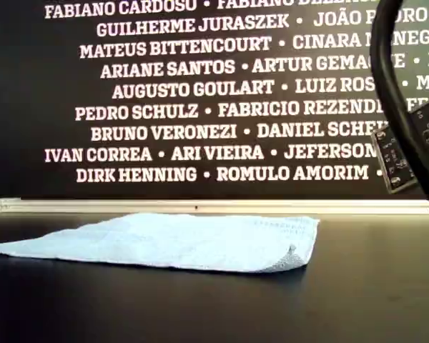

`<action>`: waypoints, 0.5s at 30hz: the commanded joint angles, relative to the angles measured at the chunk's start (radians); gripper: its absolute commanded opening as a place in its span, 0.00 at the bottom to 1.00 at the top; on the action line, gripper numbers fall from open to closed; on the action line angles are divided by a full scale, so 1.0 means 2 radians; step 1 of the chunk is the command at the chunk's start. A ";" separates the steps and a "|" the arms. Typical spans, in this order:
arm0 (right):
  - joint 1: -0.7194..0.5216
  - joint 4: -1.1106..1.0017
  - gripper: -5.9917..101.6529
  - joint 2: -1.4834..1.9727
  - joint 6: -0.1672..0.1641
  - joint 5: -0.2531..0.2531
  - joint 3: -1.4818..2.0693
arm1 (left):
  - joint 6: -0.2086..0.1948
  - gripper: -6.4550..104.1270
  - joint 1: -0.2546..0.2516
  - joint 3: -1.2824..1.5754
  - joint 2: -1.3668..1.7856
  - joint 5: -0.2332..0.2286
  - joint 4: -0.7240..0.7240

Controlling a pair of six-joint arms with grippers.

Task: Fold a cloth

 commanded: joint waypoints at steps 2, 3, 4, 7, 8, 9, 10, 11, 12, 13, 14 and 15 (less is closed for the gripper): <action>0.001 0.003 0.04 0.018 -0.002 0.002 0.009 | -0.005 0.66 0.002 -0.008 0.002 0.002 0.001; 0.001 0.003 0.04 0.018 -0.002 0.002 0.009 | -0.005 0.66 0.002 -0.008 0.002 0.002 0.001; 0.001 0.003 0.04 0.018 -0.002 0.002 0.009 | -0.005 0.66 0.002 -0.008 0.002 0.002 0.001; 0.002 0.003 0.04 0.018 0.005 -0.006 0.009 | -0.005 0.66 0.002 -0.008 0.002 0.002 0.001; 0.002 0.003 0.04 0.018 0.005 -0.006 0.009 | -0.005 0.66 0.002 -0.008 0.002 0.002 0.001; 0.002 0.003 0.04 0.018 0.005 -0.006 0.009 | -0.005 0.66 0.002 -0.008 0.002 0.002 0.001; 0.002 0.003 0.04 0.018 0.005 -0.006 0.009 | -0.003 0.66 0.002 -0.008 0.002 0.002 0.001; 0.002 0.003 0.04 0.018 0.005 -0.006 0.009 | -0.001 0.66 0.002 -0.008 0.002 0.002 0.002; 0.002 0.003 0.04 0.018 0.005 -0.006 0.009 | -0.001 0.66 0.003 -0.008 0.002 0.002 0.002; 0.002 0.003 0.04 0.018 0.005 -0.006 0.009 | -0.004 0.67 0.003 -0.008 0.002 0.002 0.002; 0.002 0.003 0.04 0.018 0.005 -0.006 0.009 | -0.004 0.67 0.002 -0.008 0.002 0.002 0.002; 0.002 0.003 0.04 0.018 0.005 -0.006 0.009 | -0.005 0.67 0.002 -0.008 0.002 0.002 0.002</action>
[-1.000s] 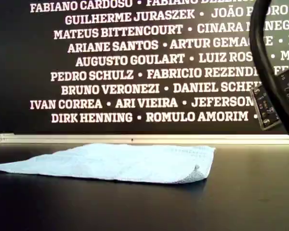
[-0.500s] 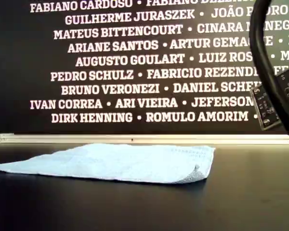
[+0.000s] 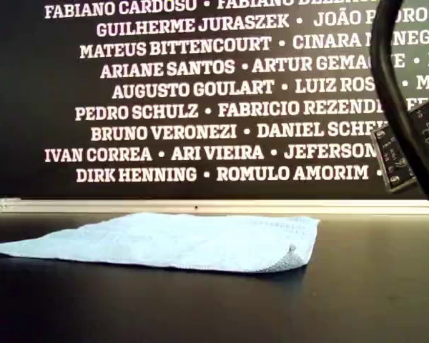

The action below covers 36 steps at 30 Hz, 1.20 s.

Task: Fold a cloth

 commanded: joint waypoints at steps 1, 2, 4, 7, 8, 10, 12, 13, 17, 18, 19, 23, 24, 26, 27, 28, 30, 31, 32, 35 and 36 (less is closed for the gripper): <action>0.002 0.003 0.04 0.018 0.001 -0.005 0.009 | -0.004 0.67 0.002 -0.008 0.002 0.002 0.002; 0.002 0.003 0.04 0.018 0.002 -0.005 0.009 | -0.004 0.67 0.003 -0.008 0.002 0.002 0.002; 0.002 0.003 0.04 0.018 0.002 -0.005 0.009 | -0.004 0.66 0.002 -0.008 0.002 0.002 0.002; 0.002 0.003 0.04 0.018 0.002 -0.005 0.009 | -0.001 0.66 0.002 -0.008 0.002 0.002 0.002; 0.002 0.003 0.04 0.018 0.002 -0.005 0.009 | -0.002 0.67 0.002 -0.008 0.002 0.002 0.001; 0.002 0.003 0.04 0.018 0.002 -0.006 0.009 | 0.000 0.67 0.002 -0.008 0.002 0.002 0.001; 0.002 -0.002 0.04 0.018 0.002 -0.006 0.008 | -0.004 0.67 0.004 -0.008 0.002 0.002 0.002; 0.002 -0.008 0.04 0.018 0.002 -0.006 0.006 | -0.004 0.67 0.004 -0.008 0.002 0.002 0.002; -0.008 -0.037 0.04 0.018 -0.005 0.002 0.009 | -0.004 0.66 0.002 -0.008 0.002 0.002 0.002; -0.006 -0.036 0.04 0.017 -0.005 0.002 0.009 | -0.003 0.66 0.002 -0.008 0.002 0.002 0.002; 0.000 -0.036 0.04 0.016 -0.004 0.002 0.009 | -0.004 0.67 0.003 -0.008 0.002 0.002 0.002; -0.004 -0.036 0.04 0.015 -0.002 0.002 0.009 | -0.004 0.67 0.005 -0.008 0.002 0.002 0.002; -0.005 -0.036 0.04 0.015 -0.002 0.002 0.009 | -0.004 0.67 0.005 -0.008 0.002 0.002 0.002; -0.003 -0.036 0.04 0.015 -0.002 0.002 0.010 | -0.004 0.67 0.005 -0.008 0.002 0.002 0.002; -0.002 -0.036 0.04 0.015 -0.002 0.002 0.010 | -0.004 0.67 0.005 -0.008 0.002 0.002 0.002; 0.000 -0.036 0.04 0.015 -0.002 0.002 0.010 | -0.004 0.67 0.005 -0.008 0.002 0.002 0.002; 0.000 -0.036 0.04 0.015 -0.002 0.002 0.010 | -0.004 0.67 0.005 -0.008 0.002 0.002 0.002; 0.000 -0.036 0.04 0.015 -0.002 0.002 0.010 | -0.004 0.67 0.005 -0.008 0.002 0.002 0.002; 0.000 -0.036 0.04 0.015 -0.002 0.002 0.010 | -0.004 0.67 0.005 -0.008 0.002 0.002 0.002; 0.000 -0.036 0.04 0.015 -0.002 0.002 0.010 | -0.004 0.67 0.005 -0.008 0.002 0.002 0.002; 0.000 -0.036 0.04 0.015 -0.002 0.002 0.010 | -0.004 0.67 0.002 -0.008 0.002 0.002 0.002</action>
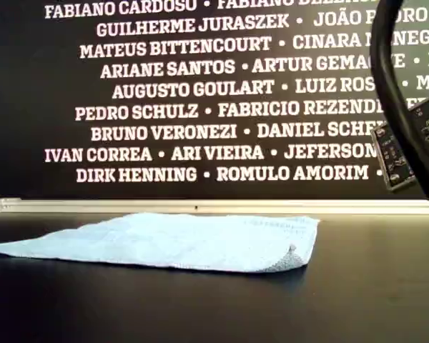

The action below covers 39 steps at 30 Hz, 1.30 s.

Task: Fold a cloth

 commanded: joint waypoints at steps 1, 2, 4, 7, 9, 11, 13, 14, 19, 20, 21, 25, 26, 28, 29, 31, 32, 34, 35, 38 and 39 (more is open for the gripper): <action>0.001 -0.025 0.04 0.015 0.003 0.000 0.007 | 0.002 0.67 0.002 -0.008 0.002 0.002 0.002; 0.002 -0.025 0.04 0.015 0.005 -0.007 0.007 | 0.002 0.67 0.002 -0.008 0.001 0.002 0.002; -0.003 -0.025 0.04 0.015 0.005 -0.007 0.007 | -0.002 0.67 0.008 -0.008 0.001 0.002 0.003; 0.001 -0.025 0.04 0.015 0.005 -0.008 0.006 | -0.002 0.66 0.002 -0.008 0.001 0.002 0.003; 0.002 -0.025 0.04 0.015 0.005 -0.008 0.006 | -0.002 0.67 0.002 -0.008 0.001 0.003 0.003; 0.004 -0.028 0.04 0.015 0.005 -0.009 0.005 | -0.002 0.67 0.002 -0.008 0.001 0.003 0.002; 0.004 -0.036 0.04 0.016 0.005 -0.009 0.002 | 0.002 0.67 0.001 -0.008 0.001 0.004 0.002; 0.005 -0.038 0.04 0.016 0.005 -0.012 -0.002 | 0.002 0.67 -0.001 -0.008 0.002 0.006 0.000; 0.005 -0.067 0.09 0.017 -0.002 -0.097 -0.002 | 0.001 0.68 -0.064 -0.009 0.002 0.084 -0.008; 0.004 -0.068 0.13 0.017 -0.002 -0.122 -0.002 | 0.002 0.68 -0.078 -0.009 0.002 0.101 -0.012; 0.004 -0.069 0.18 0.017 -0.002 -0.146 -0.005 | 0.003 0.68 -0.091 -0.010 0.002 0.117 -0.021; 0.003 -0.070 0.41 0.017 -0.002 -0.217 -0.005 | 0.005 0.76 -0.102 -0.008 0.002 0.135 -0.085; 0.002 -0.070 0.46 0.017 0.003 -0.224 0.001 | 0.005 0.79 -0.101 -0.008 0.002 0.134 -0.095; -0.003 -0.070 0.54 0.017 0.005 -0.234 -0.009 | 0.002 0.85 -0.100 -0.008 0.001 0.134 -0.104; -0.004 -0.070 0.58 0.017 0.005 -0.235 -0.013 | 0.000 0.86 -0.100 -0.008 0.001 0.134 -0.104; 0.002 -0.070 0.64 0.017 -0.002 -0.235 -0.028 | -0.002 0.89 -0.107 -0.008 0.001 0.142 -0.104; 0.002 -0.069 0.66 0.017 -0.002 -0.235 -0.037 | -0.002 0.90 -0.107 -0.009 0.001 0.143 -0.104; 0.005 -0.069 0.70 0.017 -0.003 -0.235 -0.056 | 0.005 0.90 -0.107 -0.009 0.001 0.143 -0.104; 0.005 -0.070 0.71 0.017 -0.003 -0.235 -0.067 | 0.005 0.90 -0.107 -0.010 0.001 0.143 -0.104; 0.005 -0.070 0.72 0.014 0.005 -0.226 -0.094 | 0.018 0.90 -0.107 -0.010 0.001 0.134 -0.112; 0.004 -0.070 0.72 0.013 0.005 -0.225 -0.097 | 0.032 0.90 -0.104 -0.010 0.001 0.133 -0.113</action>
